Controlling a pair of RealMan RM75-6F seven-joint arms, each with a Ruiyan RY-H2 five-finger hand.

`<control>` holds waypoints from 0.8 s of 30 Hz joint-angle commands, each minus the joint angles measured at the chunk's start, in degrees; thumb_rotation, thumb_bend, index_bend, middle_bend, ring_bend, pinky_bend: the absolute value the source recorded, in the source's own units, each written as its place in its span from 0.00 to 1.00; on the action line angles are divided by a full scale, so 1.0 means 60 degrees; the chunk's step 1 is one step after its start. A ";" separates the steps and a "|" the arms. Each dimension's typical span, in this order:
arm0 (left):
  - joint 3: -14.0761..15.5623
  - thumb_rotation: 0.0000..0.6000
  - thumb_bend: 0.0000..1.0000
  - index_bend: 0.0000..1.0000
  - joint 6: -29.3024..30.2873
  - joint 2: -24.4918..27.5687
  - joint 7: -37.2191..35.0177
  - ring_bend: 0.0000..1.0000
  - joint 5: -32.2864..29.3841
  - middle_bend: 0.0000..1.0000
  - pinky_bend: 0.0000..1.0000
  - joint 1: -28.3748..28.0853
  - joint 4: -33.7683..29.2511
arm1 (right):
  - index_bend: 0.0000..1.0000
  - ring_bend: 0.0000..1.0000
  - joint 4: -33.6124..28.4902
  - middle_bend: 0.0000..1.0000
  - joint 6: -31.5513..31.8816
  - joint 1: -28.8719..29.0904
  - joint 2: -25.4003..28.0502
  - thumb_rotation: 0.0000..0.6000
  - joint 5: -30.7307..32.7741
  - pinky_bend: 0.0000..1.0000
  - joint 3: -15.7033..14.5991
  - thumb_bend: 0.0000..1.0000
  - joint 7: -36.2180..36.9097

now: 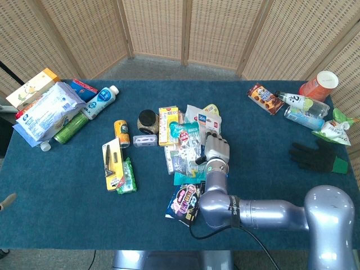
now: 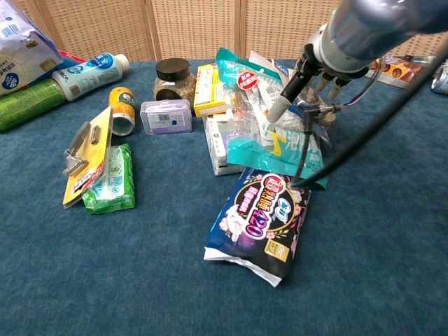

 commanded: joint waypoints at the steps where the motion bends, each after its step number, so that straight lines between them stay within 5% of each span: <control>1: -0.0023 1.00 0.00 0.11 0.0012 0.0026 -0.0060 0.00 -0.0034 0.00 0.00 0.0001 0.0026 | 0.00 0.00 0.0237 0.00 0.0339 0.0037 -0.0458 1.00 -0.0188 0.00 0.0095 0.00 -0.0146; 16: -0.0031 1.00 0.00 0.10 0.0099 0.0013 0.0000 0.00 0.0027 0.00 0.00 0.0027 0.0018 | 0.01 0.00 0.0708 0.01 0.1072 -0.0369 -0.1779 1.00 -0.2538 0.01 -0.0306 0.00 0.0038; 20: -0.0021 1.00 0.00 0.11 0.0130 0.0027 -0.0002 0.00 0.0051 0.00 0.00 0.0049 0.0005 | 0.18 0.02 0.0811 0.22 0.0974 -0.0648 -0.1927 1.00 -0.2713 0.25 -0.0389 0.04 -0.0131; 24: -0.0020 1.00 0.00 0.11 0.0184 0.0033 0.0018 0.00 0.0062 0.00 0.00 0.0079 0.0000 | 0.44 0.25 0.0978 0.49 0.0903 -0.0930 -0.2069 1.00 -0.3092 0.55 -0.0413 0.19 -0.0055</control>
